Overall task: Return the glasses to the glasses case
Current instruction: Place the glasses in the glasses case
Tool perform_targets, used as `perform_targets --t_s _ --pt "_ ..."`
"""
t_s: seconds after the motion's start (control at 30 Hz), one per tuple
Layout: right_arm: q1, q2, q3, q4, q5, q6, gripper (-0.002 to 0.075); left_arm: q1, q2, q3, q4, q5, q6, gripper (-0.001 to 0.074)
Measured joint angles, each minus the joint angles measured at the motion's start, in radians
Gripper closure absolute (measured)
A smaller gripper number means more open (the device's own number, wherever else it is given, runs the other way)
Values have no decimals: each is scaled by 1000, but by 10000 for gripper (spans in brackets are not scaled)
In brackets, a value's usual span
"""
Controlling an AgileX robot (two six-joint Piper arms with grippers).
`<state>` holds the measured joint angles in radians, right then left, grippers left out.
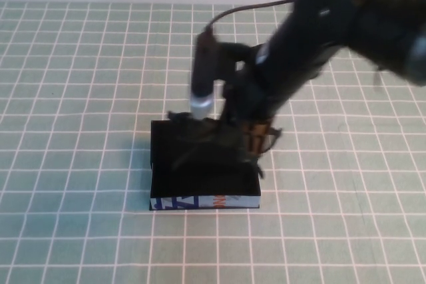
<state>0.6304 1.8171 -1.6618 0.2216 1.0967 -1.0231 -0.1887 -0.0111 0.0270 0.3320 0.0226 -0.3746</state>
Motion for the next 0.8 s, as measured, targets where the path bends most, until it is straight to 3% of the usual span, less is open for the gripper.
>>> perform_targets --t_s 0.23,0.57,0.7,0.8 --pt "81 142 -124 -61 -24 49 644 0 0 0 0 0 0 734" --pt "81 230 -139 -120 -32 60 638 0 0 0 0 0 0 734" --pt "81 237 -139 -120 -36 62 580 0 0 0 0 -2 0 734" --pt "81 237 -142 -120 -40 64 491 0 0 0 0 -2 0 734"
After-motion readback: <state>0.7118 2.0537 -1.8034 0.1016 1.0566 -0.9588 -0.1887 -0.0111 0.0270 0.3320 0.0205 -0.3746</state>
